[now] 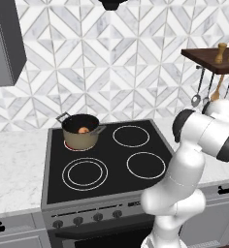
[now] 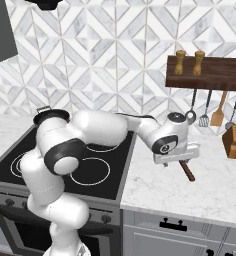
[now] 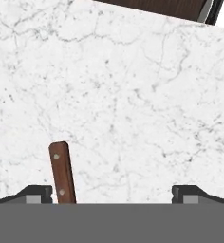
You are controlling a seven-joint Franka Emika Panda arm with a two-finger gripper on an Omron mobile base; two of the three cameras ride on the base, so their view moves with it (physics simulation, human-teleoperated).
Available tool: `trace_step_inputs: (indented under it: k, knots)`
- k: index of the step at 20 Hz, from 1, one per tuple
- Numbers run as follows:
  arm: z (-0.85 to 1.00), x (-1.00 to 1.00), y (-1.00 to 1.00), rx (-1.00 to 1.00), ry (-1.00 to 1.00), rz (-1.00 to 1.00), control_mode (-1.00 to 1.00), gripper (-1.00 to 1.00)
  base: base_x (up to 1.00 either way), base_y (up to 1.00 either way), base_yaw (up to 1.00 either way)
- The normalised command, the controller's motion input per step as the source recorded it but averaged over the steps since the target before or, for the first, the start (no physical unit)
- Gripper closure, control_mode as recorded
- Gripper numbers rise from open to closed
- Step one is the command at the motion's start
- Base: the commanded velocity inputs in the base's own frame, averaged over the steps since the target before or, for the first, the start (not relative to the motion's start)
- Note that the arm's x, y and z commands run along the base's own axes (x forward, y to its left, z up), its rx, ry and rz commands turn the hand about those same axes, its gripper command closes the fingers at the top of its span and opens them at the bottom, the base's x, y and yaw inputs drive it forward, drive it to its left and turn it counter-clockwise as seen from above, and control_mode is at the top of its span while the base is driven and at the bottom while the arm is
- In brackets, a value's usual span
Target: Put the onion and lemon in the pot. Retrieve the spatula and lightly stir the vegetables in the pot.
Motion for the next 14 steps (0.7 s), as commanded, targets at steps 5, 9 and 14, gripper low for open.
trace_step_inputs:
  k: [5, 9, 14]
  knots:
    - [-0.28, 0.00, -0.48, 0.01, 0.00, 0.00, -1.00, -1.00, 0.00, 0.00, 0.00]
    - [-0.26, 0.03, -0.33, 0.06, 0.00, 0.00, -1.00, -1.00, 0.00, 0.00, 0.00]
    - [-0.19, 0.12, -0.17, 0.12, 0.00, 0.00, -1.00, -1.00, 0.00, 0.00, 0.00]
